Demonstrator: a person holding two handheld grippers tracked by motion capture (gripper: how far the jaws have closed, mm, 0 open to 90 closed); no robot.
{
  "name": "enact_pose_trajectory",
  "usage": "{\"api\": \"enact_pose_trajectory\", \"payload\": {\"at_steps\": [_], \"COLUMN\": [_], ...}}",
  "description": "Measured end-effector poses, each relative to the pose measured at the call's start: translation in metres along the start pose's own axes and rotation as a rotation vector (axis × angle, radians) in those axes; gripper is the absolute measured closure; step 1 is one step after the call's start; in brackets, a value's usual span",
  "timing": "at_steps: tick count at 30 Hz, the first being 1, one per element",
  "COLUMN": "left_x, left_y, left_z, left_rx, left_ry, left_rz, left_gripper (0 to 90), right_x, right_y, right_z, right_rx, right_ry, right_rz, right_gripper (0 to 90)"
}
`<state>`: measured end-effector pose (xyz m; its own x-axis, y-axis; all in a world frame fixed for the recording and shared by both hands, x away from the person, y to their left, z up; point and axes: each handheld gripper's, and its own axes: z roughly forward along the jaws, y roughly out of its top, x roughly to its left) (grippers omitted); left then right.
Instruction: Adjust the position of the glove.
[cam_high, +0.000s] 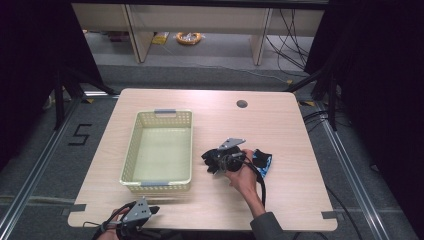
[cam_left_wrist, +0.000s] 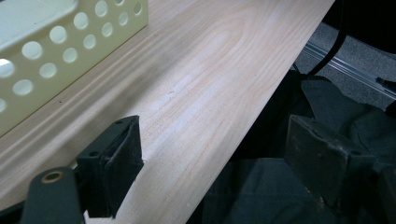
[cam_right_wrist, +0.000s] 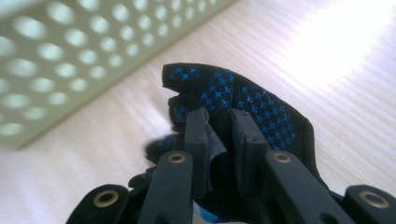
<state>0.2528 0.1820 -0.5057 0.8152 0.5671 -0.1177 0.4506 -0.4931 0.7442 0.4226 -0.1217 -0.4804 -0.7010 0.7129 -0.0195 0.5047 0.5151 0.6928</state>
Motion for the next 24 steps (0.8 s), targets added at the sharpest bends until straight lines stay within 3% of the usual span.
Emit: {"api": "enact_pose_trajectory", "payload": {"at_steps": [3,5,7,8,9,11,13,14,17,19,20,23,24], "left_x": [-0.003,-0.001,-0.002,-0.003,-0.002,-0.001,-0.002,-0.001,-0.002,-0.002,-0.003,-0.003,-0.003], "left_y": [0.0,0.0,0.0,0.0,0.0,0.0,0.0,0.0,0.0,-0.001,0.0,0.0,0.0], "left_z": [0.001,0.0,0.001,0.001,0.0,0.0,0.001,0.001,0.0,0.002,0.001,0.001,0.001], "left_rx": [-0.027,-0.005,-0.014,-0.021,-0.02,-0.009,-0.028,-0.008,-0.011,-0.024,-0.026,-0.02,-0.02], "left_ry": [-0.007,0.004,0.001,-0.003,0.0,0.01,0.0,0.012,0.01,0.021,-0.002,0.0,0.002], "left_rz": [-0.055,-0.03,-0.041,-0.047,-0.035,-0.027,-0.046,-0.028,-0.029,-0.037,-0.048,-0.046,-0.047], "left_gripper": [18.5,18.5,18.5,18.5,18.5,18.5,18.5,18.5,18.5,18.5,18.5,18.5,18.5], "right_x": [0.005,0.009,0.015,0.016,0.019,0.027,0.033,0.036,0.041,0.043,0.045,0.049,0.052], "right_y": [0.002,0.002,0.001,0.001,-0.001,-0.004,-0.007,-0.01,-0.019,-0.026,-0.03,-0.039,-0.042], "right_z": [-0.015,-0.026,-0.037,-0.041,-0.045,-0.055,-0.06,-0.063,-0.07,-0.073,-0.074,-0.078,-0.08], "right_rx": [-0.007,-0.033,-0.05,-0.075,-0.092,-0.103,-0.104,-0.104,-0.096,-0.093,-0.094,-0.105,-0.097], "right_ry": [0.001,0.017,0.029,0.031,0.037,0.05,0.065,0.067,0.072,0.099,0.101,0.101,0.098], "right_rz": [-0.032,-0.022,-0.014,-0.047,-0.04,-0.028,-0.041,-0.053,-0.074,-0.045,-0.02,-0.03,-0.004], "right_gripper": [78.9,78.9,78.8,78.7,78.7,78.6,78.6,78.5,78.4,78.3,78.3,78.2,78.2]}}
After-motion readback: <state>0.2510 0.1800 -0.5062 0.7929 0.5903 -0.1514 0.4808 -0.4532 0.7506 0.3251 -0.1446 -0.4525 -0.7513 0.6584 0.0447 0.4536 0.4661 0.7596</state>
